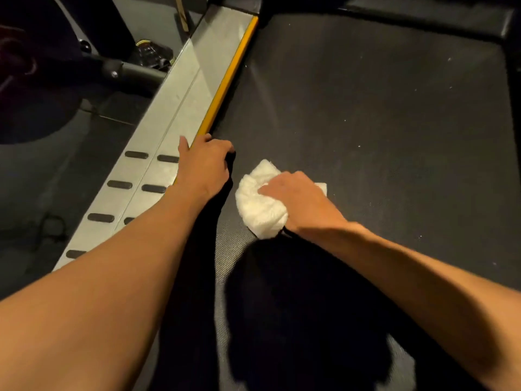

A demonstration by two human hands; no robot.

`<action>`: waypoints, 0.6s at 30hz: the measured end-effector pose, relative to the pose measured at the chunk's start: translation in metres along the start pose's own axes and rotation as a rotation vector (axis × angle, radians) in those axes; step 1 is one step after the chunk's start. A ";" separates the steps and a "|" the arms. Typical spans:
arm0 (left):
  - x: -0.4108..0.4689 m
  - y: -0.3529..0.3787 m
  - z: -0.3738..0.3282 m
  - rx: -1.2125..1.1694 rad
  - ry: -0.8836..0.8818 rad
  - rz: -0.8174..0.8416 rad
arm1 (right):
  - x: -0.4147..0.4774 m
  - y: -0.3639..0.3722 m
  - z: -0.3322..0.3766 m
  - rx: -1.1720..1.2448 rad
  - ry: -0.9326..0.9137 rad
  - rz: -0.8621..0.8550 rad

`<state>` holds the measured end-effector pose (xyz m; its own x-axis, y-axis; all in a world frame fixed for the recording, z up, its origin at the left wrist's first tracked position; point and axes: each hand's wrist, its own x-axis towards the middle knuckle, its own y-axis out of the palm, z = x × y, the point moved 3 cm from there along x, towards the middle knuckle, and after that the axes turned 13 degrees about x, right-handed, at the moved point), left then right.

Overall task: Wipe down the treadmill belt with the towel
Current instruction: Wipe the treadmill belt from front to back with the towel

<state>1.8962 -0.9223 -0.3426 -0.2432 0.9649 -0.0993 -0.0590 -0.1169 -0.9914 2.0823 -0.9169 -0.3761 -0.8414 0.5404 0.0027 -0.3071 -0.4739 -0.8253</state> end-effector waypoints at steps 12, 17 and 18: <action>0.005 0.005 0.006 -0.286 -0.107 -0.070 | 0.021 0.002 0.014 -0.001 0.153 -0.080; 0.003 0.001 0.010 -0.364 -0.109 -0.036 | 0.027 -0.021 0.006 -0.027 0.139 -0.107; 0.003 0.001 0.011 -0.382 -0.119 -0.026 | 0.036 -0.030 -0.008 -0.006 0.183 -0.211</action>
<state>1.8846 -0.9220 -0.3434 -0.3583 0.9297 -0.0852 0.2924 0.0251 -0.9560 2.0645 -0.8774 -0.3555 -0.6646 0.7436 0.0736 -0.4640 -0.3334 -0.8207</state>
